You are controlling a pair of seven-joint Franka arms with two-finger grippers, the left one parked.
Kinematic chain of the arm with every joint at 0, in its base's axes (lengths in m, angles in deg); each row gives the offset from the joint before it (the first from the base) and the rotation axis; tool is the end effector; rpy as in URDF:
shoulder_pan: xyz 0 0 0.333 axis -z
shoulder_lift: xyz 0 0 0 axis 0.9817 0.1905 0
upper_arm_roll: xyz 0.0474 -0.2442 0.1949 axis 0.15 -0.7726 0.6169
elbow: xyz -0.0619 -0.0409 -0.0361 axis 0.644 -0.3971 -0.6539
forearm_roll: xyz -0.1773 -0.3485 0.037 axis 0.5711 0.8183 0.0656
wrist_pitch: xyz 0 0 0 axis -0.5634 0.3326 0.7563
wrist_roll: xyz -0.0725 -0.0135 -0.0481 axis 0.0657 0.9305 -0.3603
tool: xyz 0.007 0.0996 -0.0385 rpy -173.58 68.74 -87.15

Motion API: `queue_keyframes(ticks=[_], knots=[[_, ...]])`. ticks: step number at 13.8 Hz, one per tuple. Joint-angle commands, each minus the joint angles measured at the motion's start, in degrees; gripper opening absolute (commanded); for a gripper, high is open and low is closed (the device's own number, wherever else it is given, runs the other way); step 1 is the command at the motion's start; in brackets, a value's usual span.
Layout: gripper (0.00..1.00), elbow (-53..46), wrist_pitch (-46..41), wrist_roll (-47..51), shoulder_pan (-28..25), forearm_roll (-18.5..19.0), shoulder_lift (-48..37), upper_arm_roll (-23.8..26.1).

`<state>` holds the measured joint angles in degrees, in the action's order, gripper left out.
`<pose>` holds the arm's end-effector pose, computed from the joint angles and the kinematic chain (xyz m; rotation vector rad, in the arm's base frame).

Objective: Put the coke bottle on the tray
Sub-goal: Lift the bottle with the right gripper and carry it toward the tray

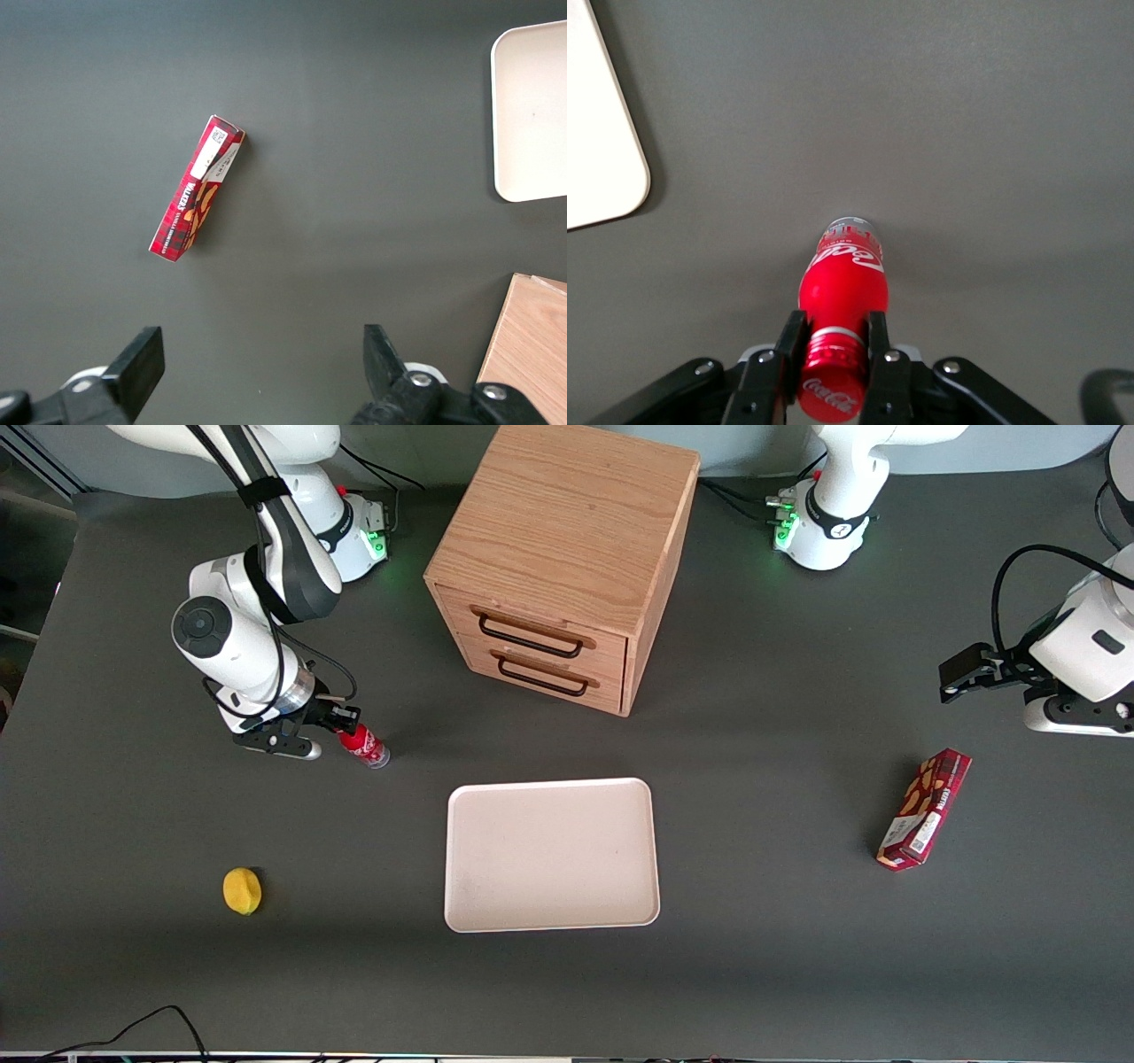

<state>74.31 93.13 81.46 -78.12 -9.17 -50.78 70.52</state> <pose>0.4875 0.1168 0.3232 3.1226 -0.3262 -0.0780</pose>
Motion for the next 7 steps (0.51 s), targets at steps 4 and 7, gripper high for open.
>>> queue_keyframes(ticks=[4, 7], knots=[[0.0, -27.4, -35.5, -3.4, 0.0, 2.8, -4.3, -0.4], [0.0, -50.9, -51.8, -3.5, -0.1, 2.7, 5.0, 0.1]])
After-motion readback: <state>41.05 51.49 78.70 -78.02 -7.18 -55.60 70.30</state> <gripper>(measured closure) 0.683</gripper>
